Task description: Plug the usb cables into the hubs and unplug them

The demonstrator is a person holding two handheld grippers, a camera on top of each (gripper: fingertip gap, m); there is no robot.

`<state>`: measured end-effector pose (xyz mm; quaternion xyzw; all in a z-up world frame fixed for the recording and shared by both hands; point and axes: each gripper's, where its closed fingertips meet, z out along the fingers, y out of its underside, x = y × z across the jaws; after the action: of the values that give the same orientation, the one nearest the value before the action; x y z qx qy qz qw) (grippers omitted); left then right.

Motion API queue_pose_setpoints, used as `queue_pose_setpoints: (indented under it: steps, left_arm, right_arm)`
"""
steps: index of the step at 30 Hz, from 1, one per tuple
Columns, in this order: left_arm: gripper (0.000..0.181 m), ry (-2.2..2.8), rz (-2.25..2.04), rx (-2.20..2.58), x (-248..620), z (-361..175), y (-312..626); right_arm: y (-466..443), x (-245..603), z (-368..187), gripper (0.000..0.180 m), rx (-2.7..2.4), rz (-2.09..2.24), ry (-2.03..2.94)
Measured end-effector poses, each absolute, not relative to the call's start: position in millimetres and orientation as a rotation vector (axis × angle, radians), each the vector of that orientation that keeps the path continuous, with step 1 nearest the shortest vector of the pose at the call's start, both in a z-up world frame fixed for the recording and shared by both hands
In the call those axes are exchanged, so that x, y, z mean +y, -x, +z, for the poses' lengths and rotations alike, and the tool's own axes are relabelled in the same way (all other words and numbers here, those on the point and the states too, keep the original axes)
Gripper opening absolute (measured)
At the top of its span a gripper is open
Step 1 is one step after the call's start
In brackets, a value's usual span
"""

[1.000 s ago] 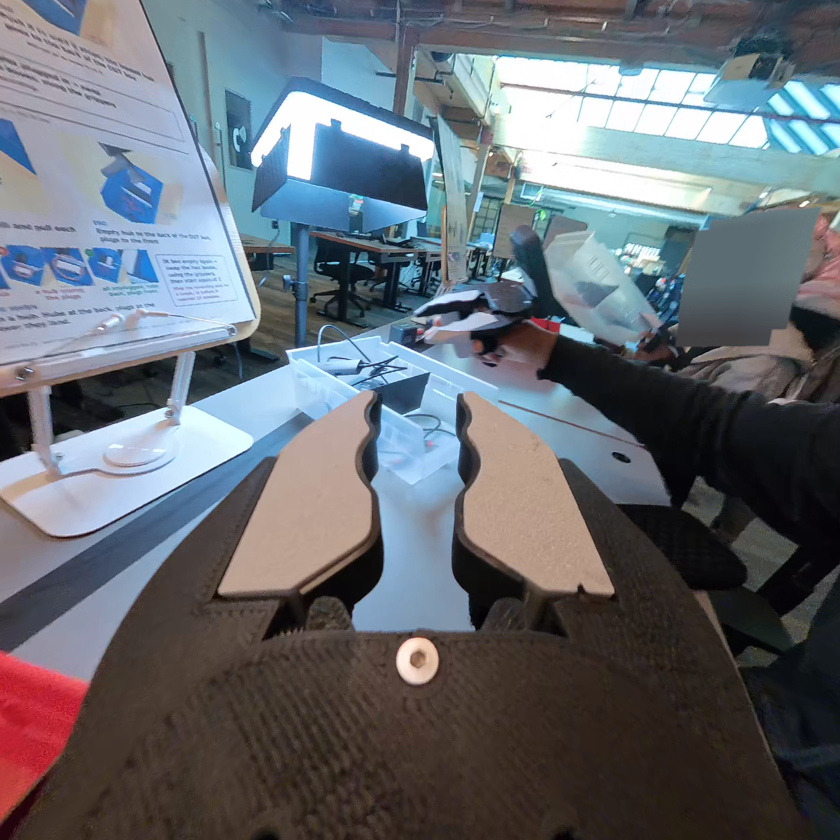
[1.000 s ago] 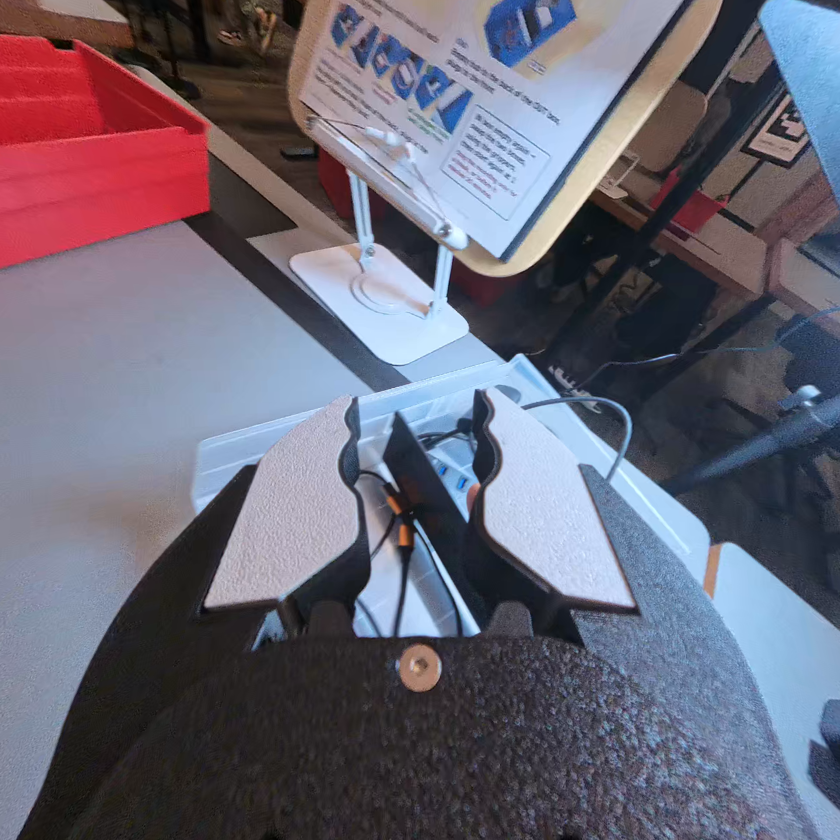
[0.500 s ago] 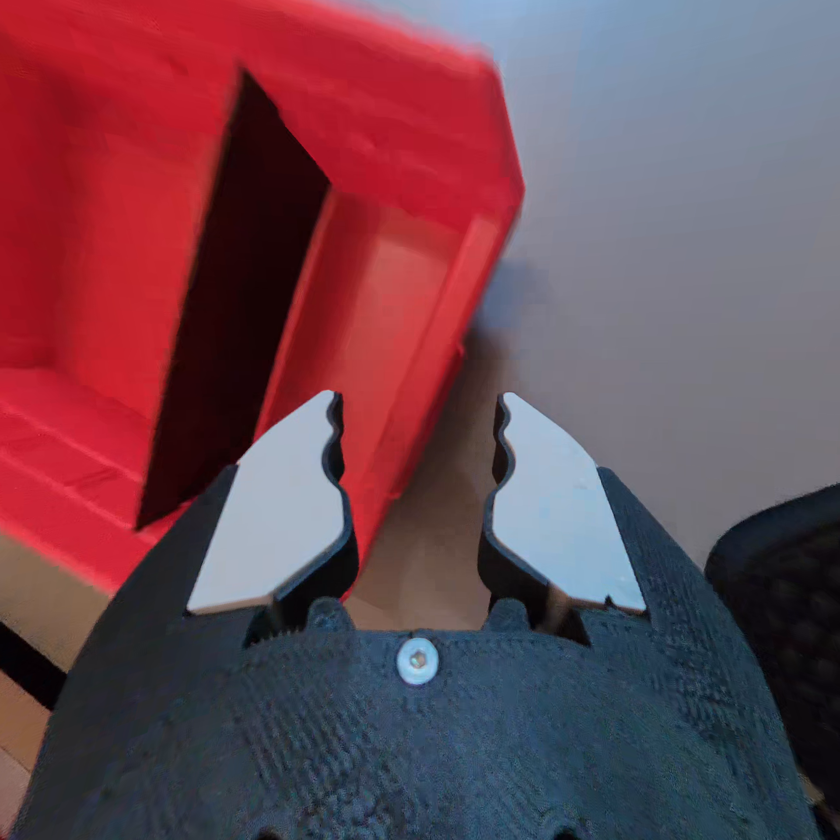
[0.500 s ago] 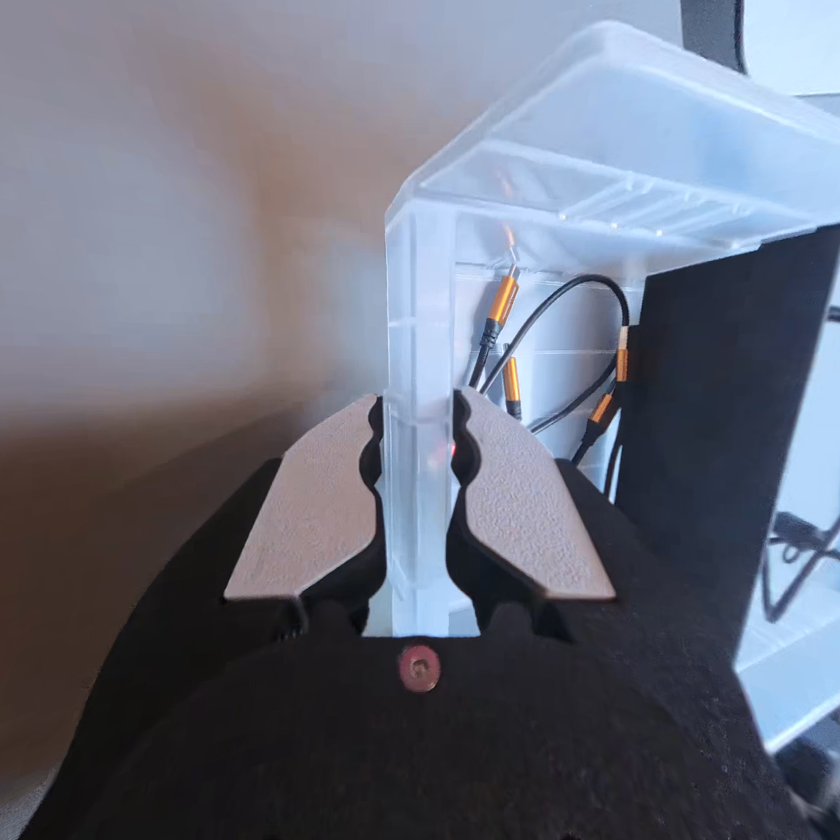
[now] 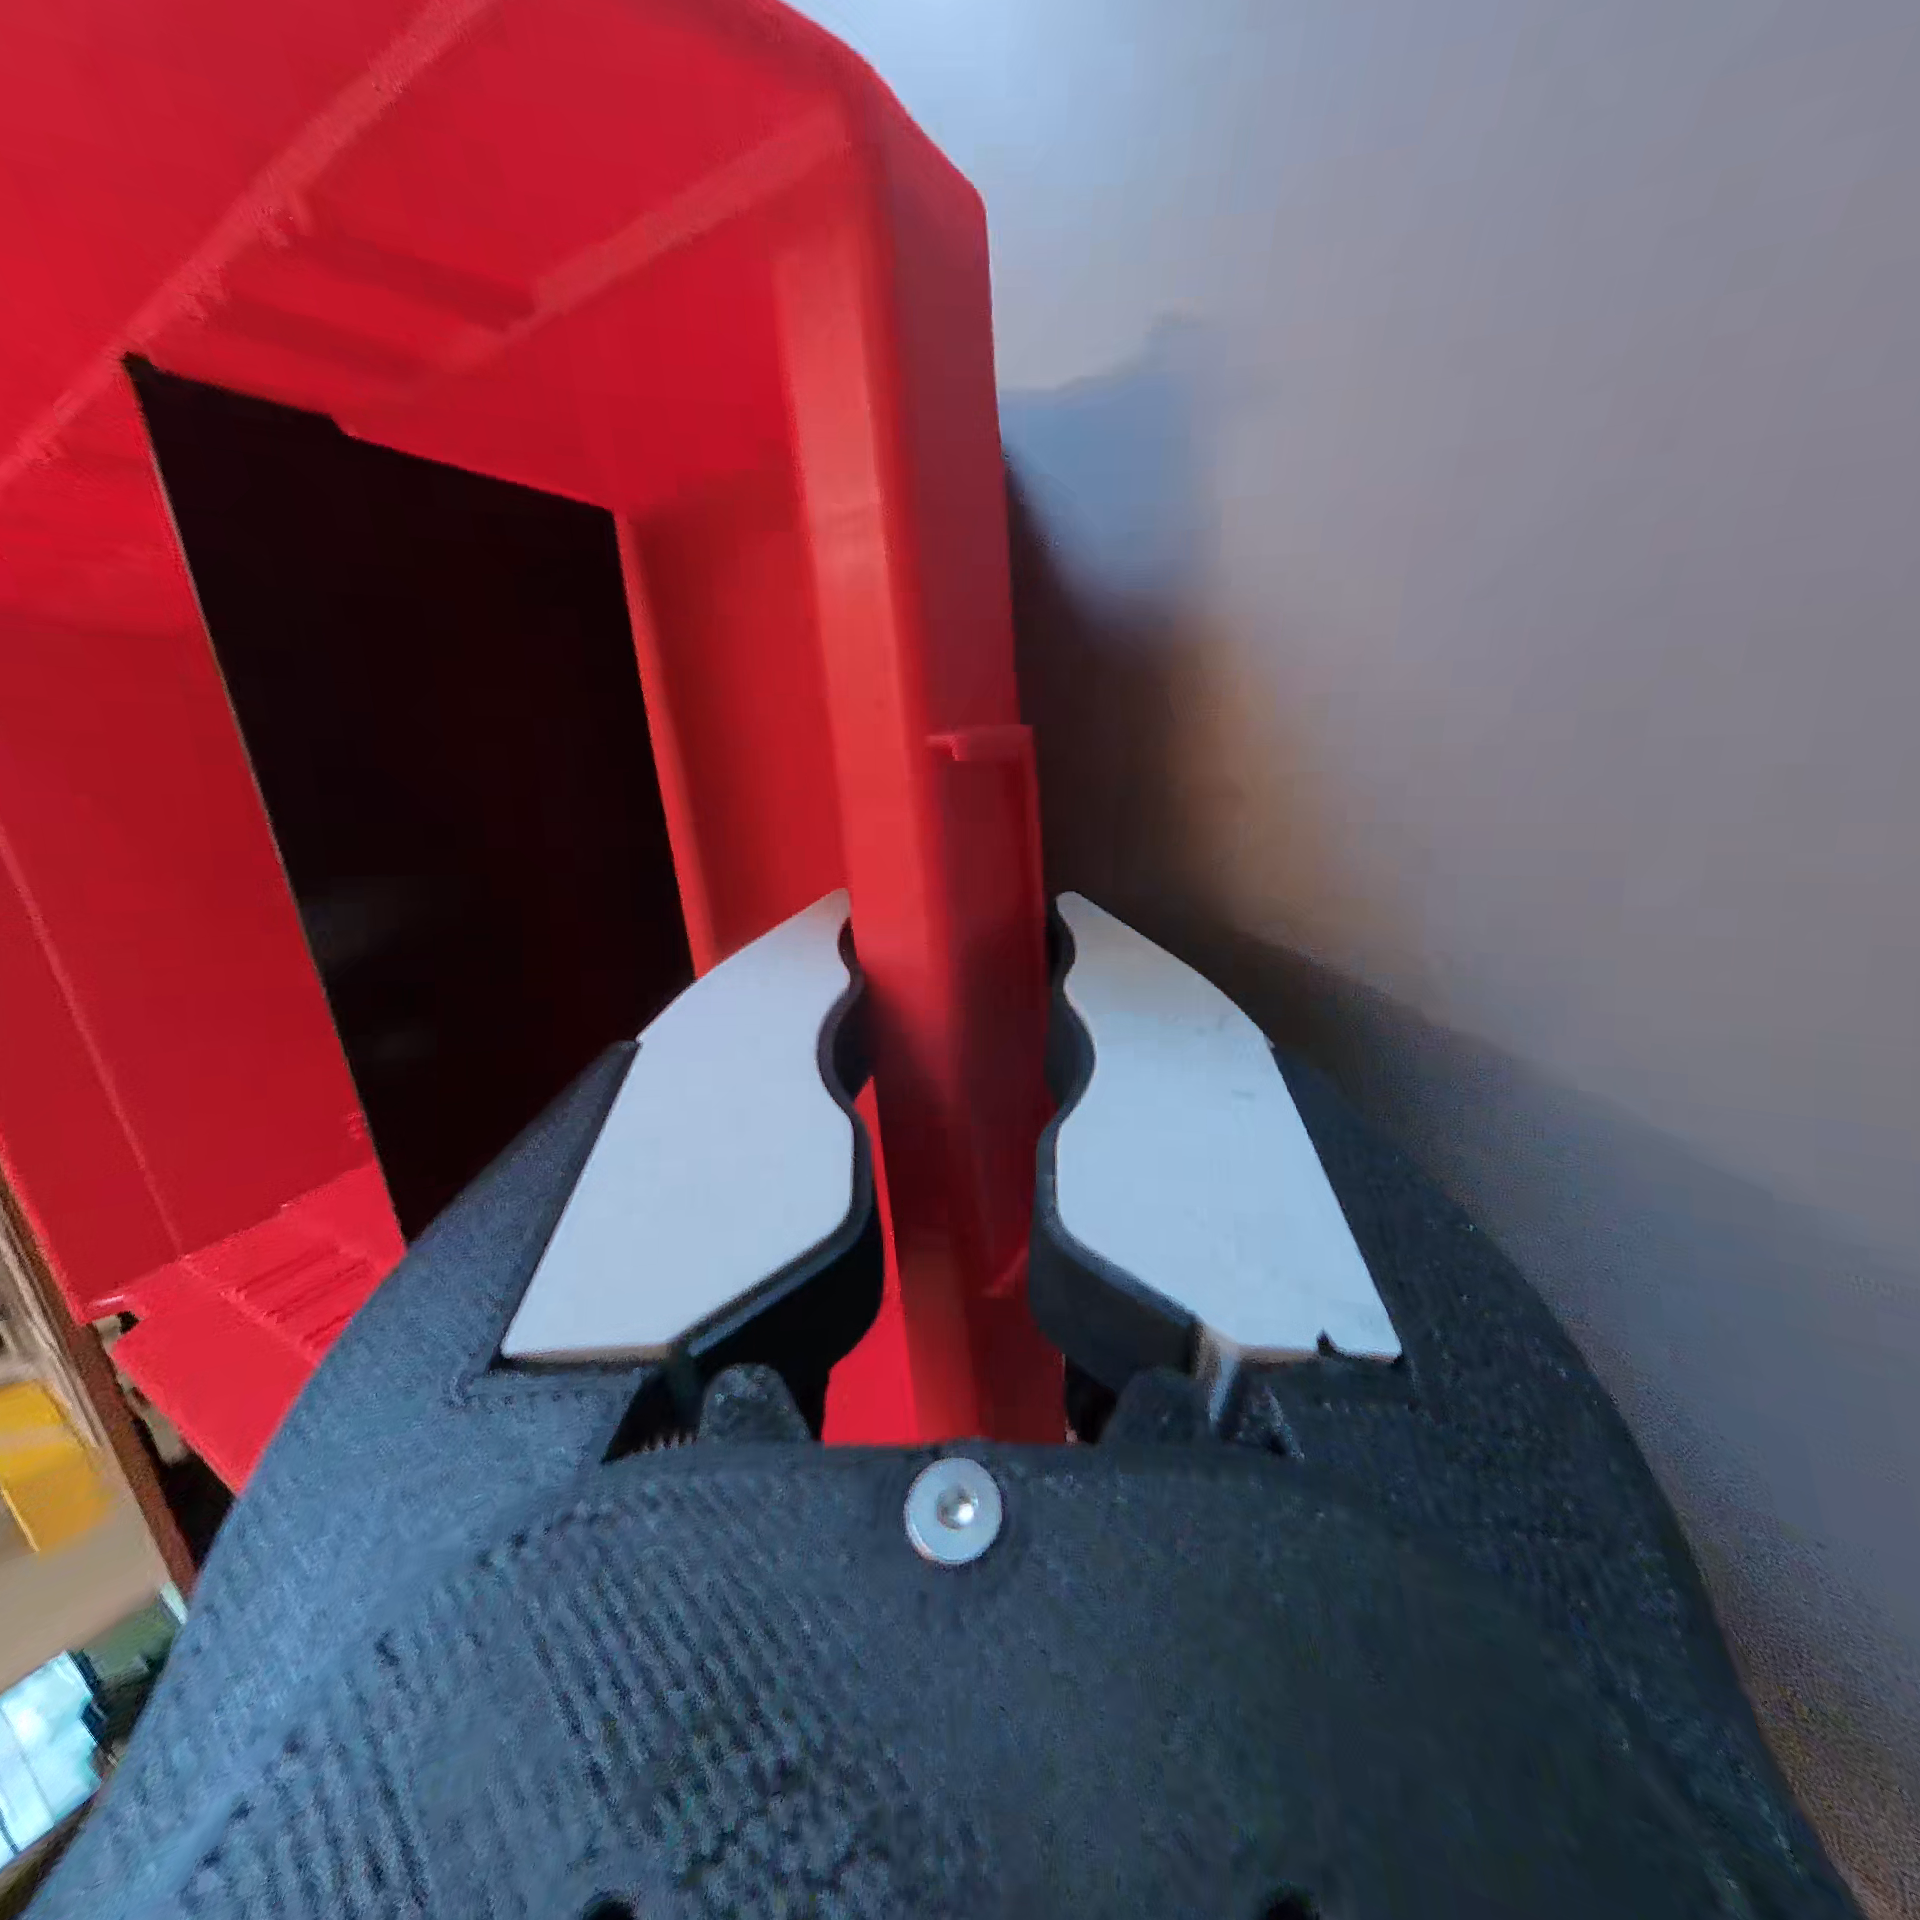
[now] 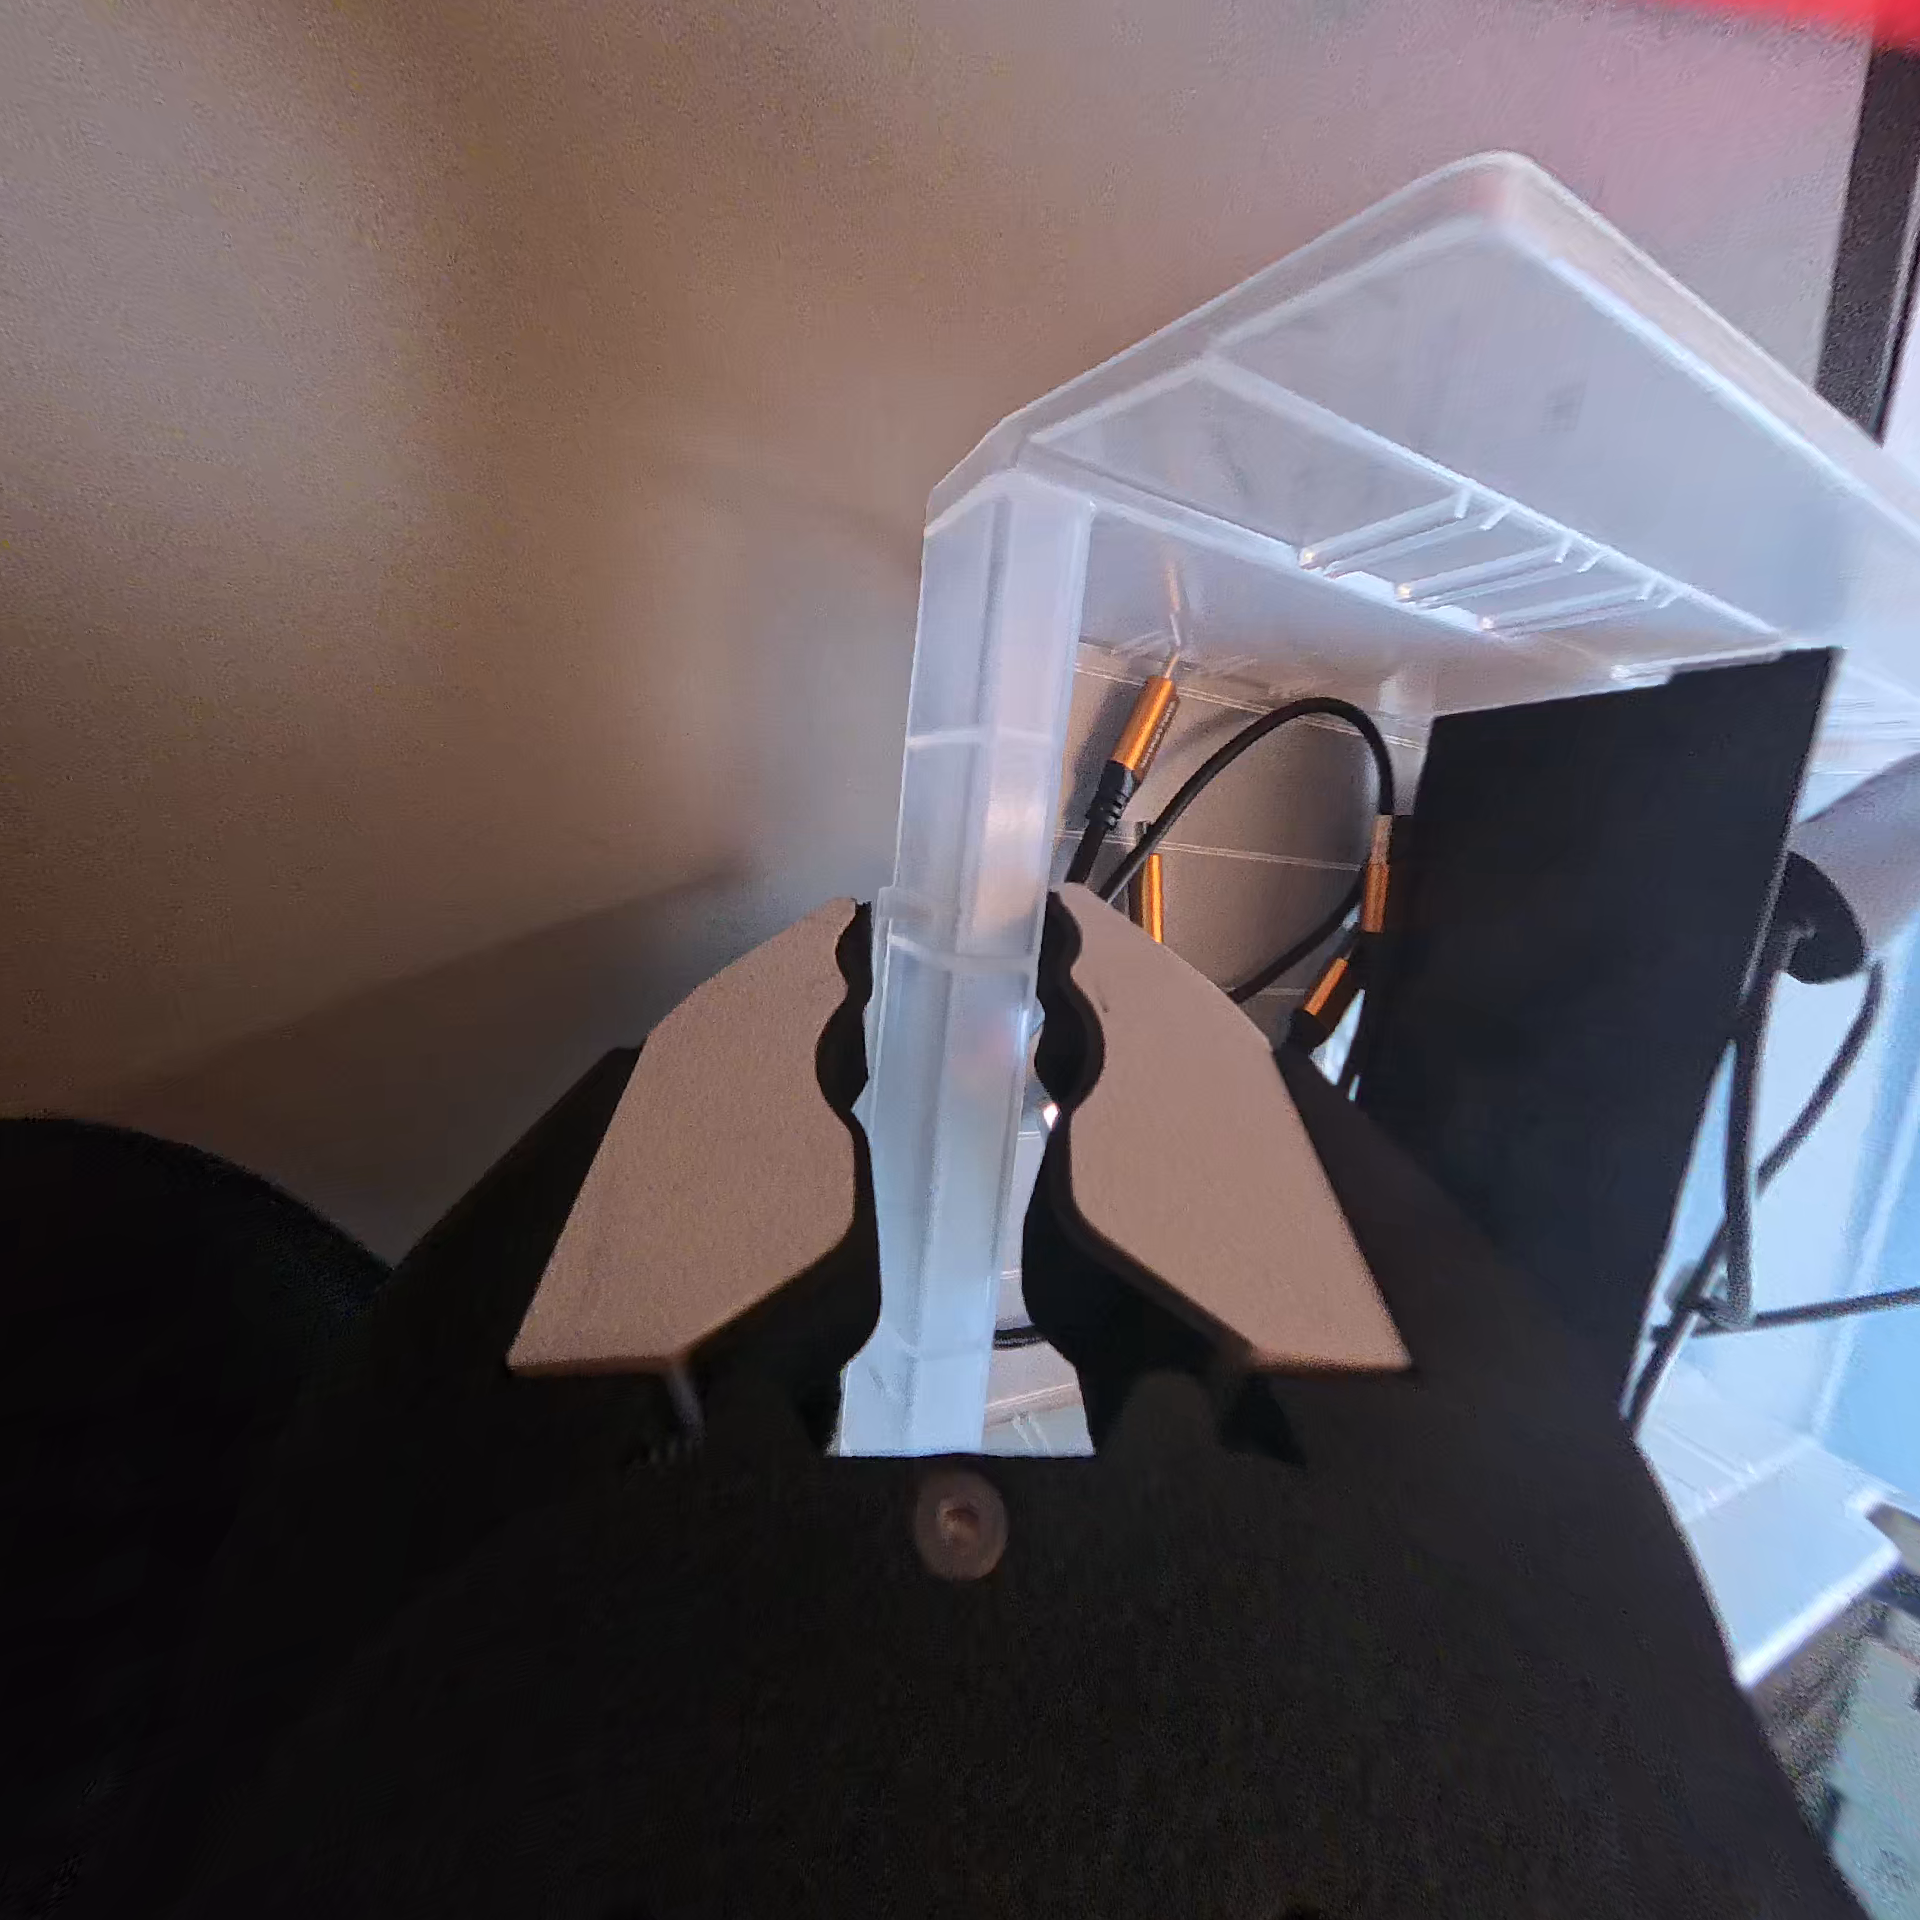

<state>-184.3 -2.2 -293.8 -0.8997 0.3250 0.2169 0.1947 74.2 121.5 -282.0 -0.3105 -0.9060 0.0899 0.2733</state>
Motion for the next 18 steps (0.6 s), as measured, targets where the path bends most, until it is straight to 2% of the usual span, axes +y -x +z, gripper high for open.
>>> queue_pose_setpoints:
  steps: [5,7,9,10,12,14,18]
  left_arm:
    - [0.031,2.304,0.764,1.091,65,-284,149]
    - [0.037,2.283,0.801,1.072,75,-279,146]
    - [0.047,2.3,0.799,0.978,71,-272,145]
    - [0.045,2.282,0.758,0.913,67,-266,140]
    - [0.044,2.254,0.563,0.756,51,-255,119]
    - [0.046,2.231,0.252,0.591,31,-246,81]
    - [0.049,2.099,-0.304,0.244,-2,-224,-11]
  right_arm:
    - [-100,76,-275,0.032,-2.338,0.183,0.757]
    - [-112,51,-260,0.031,-2.276,0.348,0.788]
    - [-124,36,-225,0.031,-2.11,0.581,0.864]
    - [-130,39,-205,0.031,-1.991,0.683,0.92]
    - [-149,68,-174,0.031,-1.718,0.772,1.067]
    - [-173,115,-167,0.032,-1.47,0.757,1.249]
    - [-205,178,-201,0.049,-1.141,0.729,1.585]
